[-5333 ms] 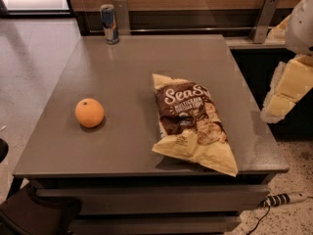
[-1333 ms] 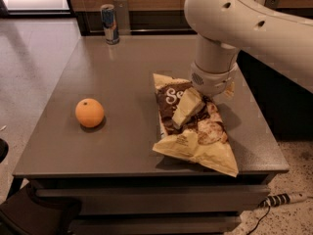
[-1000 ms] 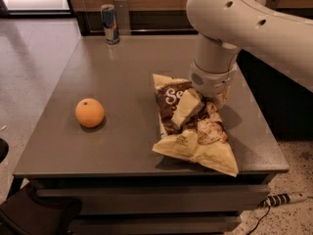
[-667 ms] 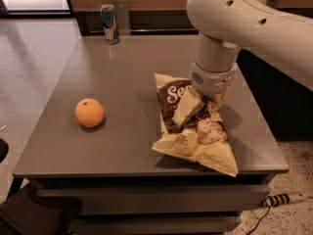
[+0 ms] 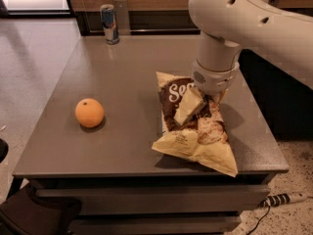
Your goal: Move brown chip bag near redbull can
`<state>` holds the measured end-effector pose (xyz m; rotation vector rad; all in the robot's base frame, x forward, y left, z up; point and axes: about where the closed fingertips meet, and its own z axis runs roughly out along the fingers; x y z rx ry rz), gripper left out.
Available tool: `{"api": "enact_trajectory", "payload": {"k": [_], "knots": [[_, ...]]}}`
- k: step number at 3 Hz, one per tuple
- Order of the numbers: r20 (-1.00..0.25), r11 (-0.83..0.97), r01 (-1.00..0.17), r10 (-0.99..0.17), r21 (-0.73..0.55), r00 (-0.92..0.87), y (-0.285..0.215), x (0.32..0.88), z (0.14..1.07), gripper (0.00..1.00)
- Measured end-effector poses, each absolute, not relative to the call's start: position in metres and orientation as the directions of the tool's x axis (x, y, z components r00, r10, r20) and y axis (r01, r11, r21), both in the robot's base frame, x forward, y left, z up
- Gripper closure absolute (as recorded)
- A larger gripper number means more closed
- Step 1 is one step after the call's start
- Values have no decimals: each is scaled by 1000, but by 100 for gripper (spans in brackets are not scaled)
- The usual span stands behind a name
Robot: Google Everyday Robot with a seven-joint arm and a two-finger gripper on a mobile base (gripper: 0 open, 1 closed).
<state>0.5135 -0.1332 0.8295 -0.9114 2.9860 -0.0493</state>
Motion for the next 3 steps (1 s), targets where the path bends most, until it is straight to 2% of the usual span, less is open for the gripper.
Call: {"api": "enact_trajectory", "payload": {"k": [1,3], "knots": [[-20,833,-552,-553,-40,-833,-135,516,834,100],[-187,874,-471,-485,-117,-854,-165,555,913,100]]}}
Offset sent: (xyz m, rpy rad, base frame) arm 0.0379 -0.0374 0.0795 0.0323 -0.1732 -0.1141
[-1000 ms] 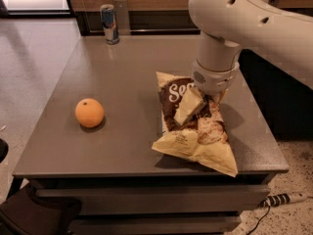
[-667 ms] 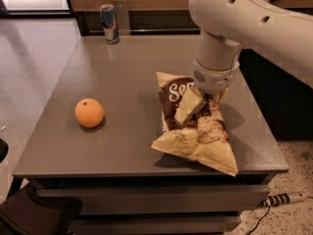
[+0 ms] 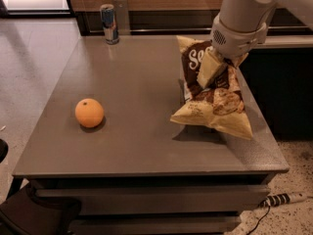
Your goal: Move brown chip bag near redbull can
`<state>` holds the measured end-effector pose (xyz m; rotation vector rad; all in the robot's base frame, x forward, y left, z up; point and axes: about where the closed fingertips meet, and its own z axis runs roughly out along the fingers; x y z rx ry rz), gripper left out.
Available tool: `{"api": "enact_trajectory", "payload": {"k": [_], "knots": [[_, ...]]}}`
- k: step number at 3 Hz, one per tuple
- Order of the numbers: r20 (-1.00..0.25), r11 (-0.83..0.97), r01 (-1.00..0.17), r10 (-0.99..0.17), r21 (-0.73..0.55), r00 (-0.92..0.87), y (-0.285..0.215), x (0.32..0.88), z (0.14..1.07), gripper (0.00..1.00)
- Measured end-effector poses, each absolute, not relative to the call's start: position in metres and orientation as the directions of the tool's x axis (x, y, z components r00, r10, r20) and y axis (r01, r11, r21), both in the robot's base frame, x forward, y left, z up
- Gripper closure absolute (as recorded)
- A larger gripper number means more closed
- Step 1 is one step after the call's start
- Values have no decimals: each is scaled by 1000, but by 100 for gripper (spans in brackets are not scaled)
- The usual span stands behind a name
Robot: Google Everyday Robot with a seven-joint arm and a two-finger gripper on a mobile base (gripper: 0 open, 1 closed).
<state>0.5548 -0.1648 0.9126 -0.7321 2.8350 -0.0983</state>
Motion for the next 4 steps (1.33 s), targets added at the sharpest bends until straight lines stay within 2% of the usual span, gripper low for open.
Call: {"api": "enact_trajectory", "payload": {"k": [1,2,4], "knots": [[-306,884,-446,-466,-138,-830,-175,578,954,100],[-482,895,-432,-430,-113,-764,-174,619,998,100],[-601,915,-403,-336,-26,-725,-133,689,1036,100]]}}
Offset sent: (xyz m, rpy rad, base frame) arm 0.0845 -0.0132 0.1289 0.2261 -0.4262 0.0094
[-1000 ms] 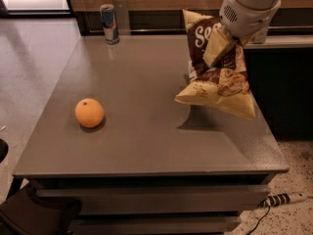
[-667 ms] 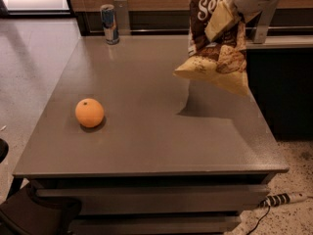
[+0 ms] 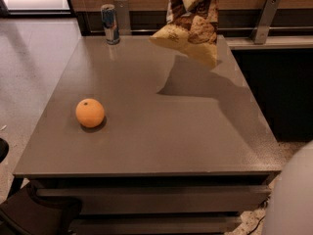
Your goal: Move brown chip bag near redbull can
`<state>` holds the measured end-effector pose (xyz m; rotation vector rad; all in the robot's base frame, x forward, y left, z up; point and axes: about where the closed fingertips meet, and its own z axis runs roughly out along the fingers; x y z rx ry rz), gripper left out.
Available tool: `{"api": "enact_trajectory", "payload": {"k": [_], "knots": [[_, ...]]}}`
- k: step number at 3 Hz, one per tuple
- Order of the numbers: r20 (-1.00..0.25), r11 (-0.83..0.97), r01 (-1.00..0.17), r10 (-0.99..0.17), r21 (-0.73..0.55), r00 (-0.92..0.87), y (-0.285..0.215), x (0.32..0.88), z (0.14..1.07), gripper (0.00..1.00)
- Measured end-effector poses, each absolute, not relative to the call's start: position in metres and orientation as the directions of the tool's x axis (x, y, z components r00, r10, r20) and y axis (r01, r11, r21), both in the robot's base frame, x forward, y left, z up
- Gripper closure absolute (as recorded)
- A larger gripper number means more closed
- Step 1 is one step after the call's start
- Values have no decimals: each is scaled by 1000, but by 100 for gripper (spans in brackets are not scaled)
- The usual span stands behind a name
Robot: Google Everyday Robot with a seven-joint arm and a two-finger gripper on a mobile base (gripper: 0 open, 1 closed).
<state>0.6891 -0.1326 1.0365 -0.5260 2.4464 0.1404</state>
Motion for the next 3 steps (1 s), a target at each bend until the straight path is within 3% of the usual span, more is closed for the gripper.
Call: {"api": "enact_trajectory", "payload": {"k": [1,3], "knots": [[-667,947,-321,-222,27,-711,-86,746,1052,100],[-651,954,-301,-226,4,-725,-82,760,1039,100]]}}
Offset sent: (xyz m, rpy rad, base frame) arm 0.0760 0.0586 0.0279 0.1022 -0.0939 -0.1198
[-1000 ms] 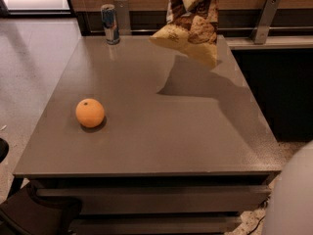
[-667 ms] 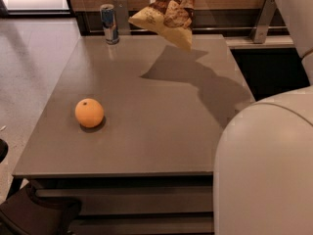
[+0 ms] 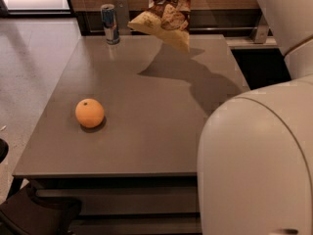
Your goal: Move brown chip bag near redbull can
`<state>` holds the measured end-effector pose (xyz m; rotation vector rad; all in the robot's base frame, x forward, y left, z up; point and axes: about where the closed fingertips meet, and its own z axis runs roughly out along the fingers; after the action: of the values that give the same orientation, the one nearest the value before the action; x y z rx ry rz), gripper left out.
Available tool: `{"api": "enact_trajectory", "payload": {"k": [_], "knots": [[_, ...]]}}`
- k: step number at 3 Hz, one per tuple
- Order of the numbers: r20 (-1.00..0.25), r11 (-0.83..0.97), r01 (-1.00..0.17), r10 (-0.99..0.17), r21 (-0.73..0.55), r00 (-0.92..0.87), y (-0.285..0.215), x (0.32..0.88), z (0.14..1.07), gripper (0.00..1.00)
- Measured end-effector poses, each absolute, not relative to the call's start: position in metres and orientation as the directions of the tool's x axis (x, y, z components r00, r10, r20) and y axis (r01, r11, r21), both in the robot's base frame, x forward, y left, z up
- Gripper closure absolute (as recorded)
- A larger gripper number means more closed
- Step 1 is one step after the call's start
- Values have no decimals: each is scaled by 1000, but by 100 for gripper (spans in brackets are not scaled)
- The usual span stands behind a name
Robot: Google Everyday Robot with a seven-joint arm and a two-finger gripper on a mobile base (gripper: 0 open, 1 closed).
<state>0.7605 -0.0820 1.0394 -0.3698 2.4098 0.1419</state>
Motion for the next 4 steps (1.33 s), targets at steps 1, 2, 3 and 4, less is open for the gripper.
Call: {"api": "enact_trajectory", "payload": {"k": [1,2,3,4], "knots": [[-660,966,-259,-199,-7,-724,-76,788,1024,100],[-708,981,-195,-138,0,-693,-66,822,1015,100],[-782,991,-132,-59,30,-621,-44,855,1019,100],[-808,984,-147,-7,98,-589,-14,872,1012,98]]}}
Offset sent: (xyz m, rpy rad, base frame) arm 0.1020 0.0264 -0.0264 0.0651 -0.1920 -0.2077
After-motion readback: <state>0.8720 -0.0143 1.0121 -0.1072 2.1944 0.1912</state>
